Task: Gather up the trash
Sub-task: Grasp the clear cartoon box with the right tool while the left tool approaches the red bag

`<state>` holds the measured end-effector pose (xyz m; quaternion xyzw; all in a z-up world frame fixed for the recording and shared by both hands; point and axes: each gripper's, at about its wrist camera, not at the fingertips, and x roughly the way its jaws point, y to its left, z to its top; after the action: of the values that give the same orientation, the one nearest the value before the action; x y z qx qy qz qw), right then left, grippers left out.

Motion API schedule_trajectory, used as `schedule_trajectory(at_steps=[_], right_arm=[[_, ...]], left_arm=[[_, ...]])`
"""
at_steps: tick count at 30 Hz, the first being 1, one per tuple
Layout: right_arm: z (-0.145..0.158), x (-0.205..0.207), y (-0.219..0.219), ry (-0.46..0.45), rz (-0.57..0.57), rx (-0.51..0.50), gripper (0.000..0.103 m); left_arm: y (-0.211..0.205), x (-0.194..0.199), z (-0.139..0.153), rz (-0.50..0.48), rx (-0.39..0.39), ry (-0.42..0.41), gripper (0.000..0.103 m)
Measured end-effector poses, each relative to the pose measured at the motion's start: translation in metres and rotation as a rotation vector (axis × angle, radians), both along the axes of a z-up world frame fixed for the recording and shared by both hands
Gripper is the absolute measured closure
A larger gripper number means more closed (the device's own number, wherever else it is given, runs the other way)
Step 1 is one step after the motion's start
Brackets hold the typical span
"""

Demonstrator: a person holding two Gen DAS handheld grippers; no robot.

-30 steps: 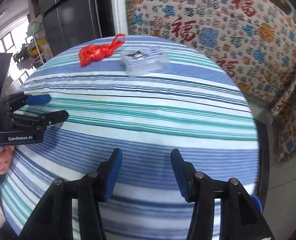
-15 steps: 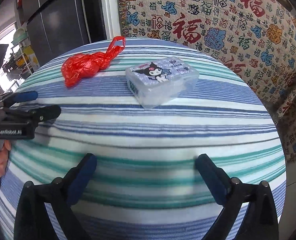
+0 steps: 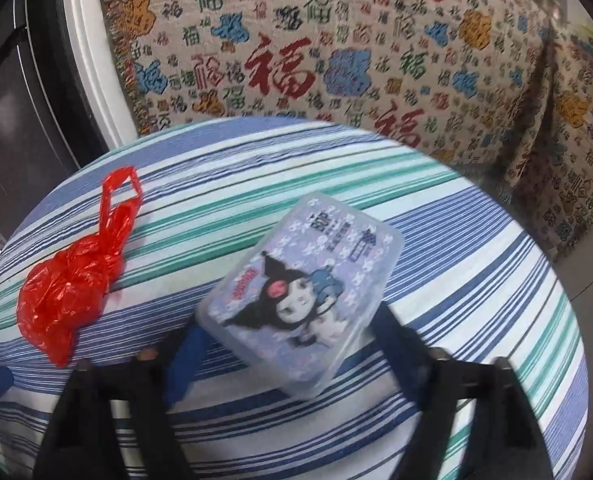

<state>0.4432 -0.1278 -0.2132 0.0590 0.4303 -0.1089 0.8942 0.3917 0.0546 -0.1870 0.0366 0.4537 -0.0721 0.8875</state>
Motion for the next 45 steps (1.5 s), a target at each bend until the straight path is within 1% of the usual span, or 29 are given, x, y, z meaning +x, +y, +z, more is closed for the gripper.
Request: schedule_trajectory(at_steps=[1, 4, 6, 9, 12, 15, 17, 19, 21, 23, 26, 29, 31, 32, 34, 35, 36, 37, 39, 42, 45], right_arm=[[0.001, -0.006, -0.009, -0.017, 0.014, 0.037, 0.031], [0.002, -0.022, -0.021, 0.000, 0.091, 0.005, 0.031], [0.004, -0.043, -0.032, 0.005, 0.154, -0.014, 0.031], [0.005, -0.072, -0.050, 0.009, 0.212, -0.022, 0.031], [0.006, -0.090, -0.063, 0.008, 0.235, -0.017, 0.031], [0.005, -0.092, -0.068, 0.007, 0.236, -0.007, 0.031], [0.005, -0.091, -0.067, 0.007, 0.237, -0.014, 0.031], [0.005, -0.091, -0.069, 0.006, 0.242, -0.009, 0.031], [0.005, -0.092, -0.069, 0.009, 0.275, -0.025, 0.031], [0.005, -0.095, -0.072, 0.016, 0.313, -0.017, 0.031], [0.005, -0.100, -0.080, 0.026, 0.377, -0.007, 0.031], [0.006, -0.108, -0.090, 0.028, 0.426, -0.007, 0.031], [0.005, -0.115, -0.096, 0.012, 0.442, -0.012, 0.031], [0.004, -0.119, -0.099, 0.004, 0.441, -0.007, 0.031], [0.005, -0.121, -0.104, 0.004, 0.430, 0.003, 0.029], [0.004, -0.122, -0.105, 0.007, 0.424, 0.000, 0.025], [0.004, -0.122, -0.105, 0.011, 0.416, -0.004, 0.023], [0.003, -0.121, -0.105, 0.015, 0.404, -0.007, 0.020], [0.003, -0.121, -0.107, 0.019, 0.367, 0.005, 0.018], [0.003, -0.119, -0.103, 0.058, 0.314, 0.001, 0.017], [0.005, -0.115, -0.101, 0.088, 0.287, 0.012, 0.017]], left_arm=[[0.000, 0.001, 0.000, 0.000, 0.001, 0.000, 0.000], [-0.001, 0.000, 0.000, 0.000, 0.000, 0.000, 0.000], [-0.002, 0.002, 0.000, -0.002, -0.003, 0.000, 0.000], [-0.006, 0.010, 0.000, -0.010, -0.003, 0.001, 0.000], [-0.015, 0.029, 0.000, -0.036, -0.002, 0.004, 0.000], [-0.025, 0.055, 0.000, -0.042, 0.000, 0.002, 0.000], [-0.031, 0.063, 0.001, -0.045, -0.001, -0.001, 0.001], [-0.037, 0.062, 0.004, -0.070, -0.004, -0.022, 0.018], [-0.041, 0.055, 0.009, -0.120, -0.022, -0.053, 0.069], [-0.043, 0.047, 0.010, -0.139, -0.033, -0.055, 0.069], [-0.037, 0.026, 0.010, -0.102, -0.063, -0.047, 0.070], [-0.035, -0.005, 0.010, -0.034, -0.062, -0.040, 0.069], [-0.040, -0.027, 0.009, -0.002, -0.040, -0.043, 0.067], [-0.043, -0.039, 0.008, 0.008, -0.030, -0.050, 0.063], [-0.049, -0.057, 0.007, 0.013, -0.008, -0.051, 0.049], [-0.053, -0.062, 0.006, 0.003, -0.013, -0.046, 0.033], [-0.055, -0.064, 0.005, -0.005, -0.011, -0.037, 0.017], [-0.056, -0.062, 0.002, -0.009, -0.003, -0.021, 0.012], [-0.058, -0.059, 0.002, -0.016, 0.004, -0.015, 0.006], [-0.057, -0.054, 0.000, -0.013, 0.009, -0.004, 0.000], [-0.056, -0.052, -0.001, -0.007, 0.006, -0.003, 0.000]])
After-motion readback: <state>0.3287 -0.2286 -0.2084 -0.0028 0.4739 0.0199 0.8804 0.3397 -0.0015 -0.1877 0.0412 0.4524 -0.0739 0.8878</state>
